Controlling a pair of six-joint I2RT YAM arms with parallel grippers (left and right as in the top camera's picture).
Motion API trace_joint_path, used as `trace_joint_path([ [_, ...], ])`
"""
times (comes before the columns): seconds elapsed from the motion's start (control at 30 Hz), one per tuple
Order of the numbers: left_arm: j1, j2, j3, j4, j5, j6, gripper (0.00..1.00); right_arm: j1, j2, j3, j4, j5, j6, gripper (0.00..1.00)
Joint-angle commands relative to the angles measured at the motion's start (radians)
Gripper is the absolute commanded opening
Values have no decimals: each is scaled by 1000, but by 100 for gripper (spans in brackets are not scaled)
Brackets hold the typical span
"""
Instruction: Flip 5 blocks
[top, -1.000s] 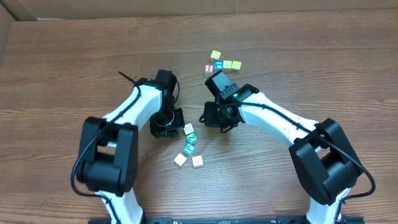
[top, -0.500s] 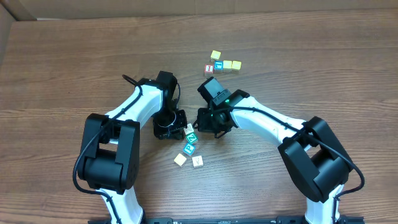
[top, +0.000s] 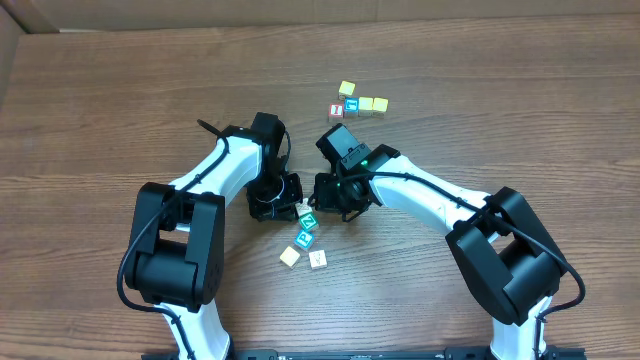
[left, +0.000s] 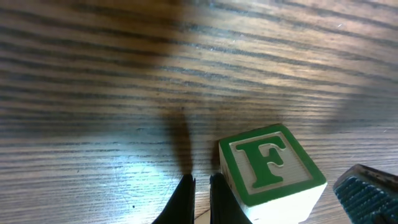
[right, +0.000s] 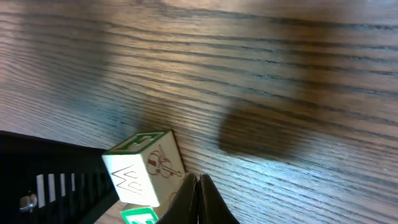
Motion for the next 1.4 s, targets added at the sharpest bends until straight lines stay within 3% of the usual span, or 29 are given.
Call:
trace_joint_path([
  [0.0, 3, 15, -8, 8, 14, 23, 4, 16, 5, -6, 10, -19, 0, 4],
  [0.4, 3, 15, -6, -4, 5, 45, 4, 28, 5, -6, 4, 0, 56, 4],
  [0.8, 15, 15, 46, -119, 10, 75, 4, 28, 5, -6, -49, -1, 80, 4],
  [1.37, 14, 15, 46, -54, 64, 74, 4, 29, 5, -6, -81, -17, 153, 4],
])
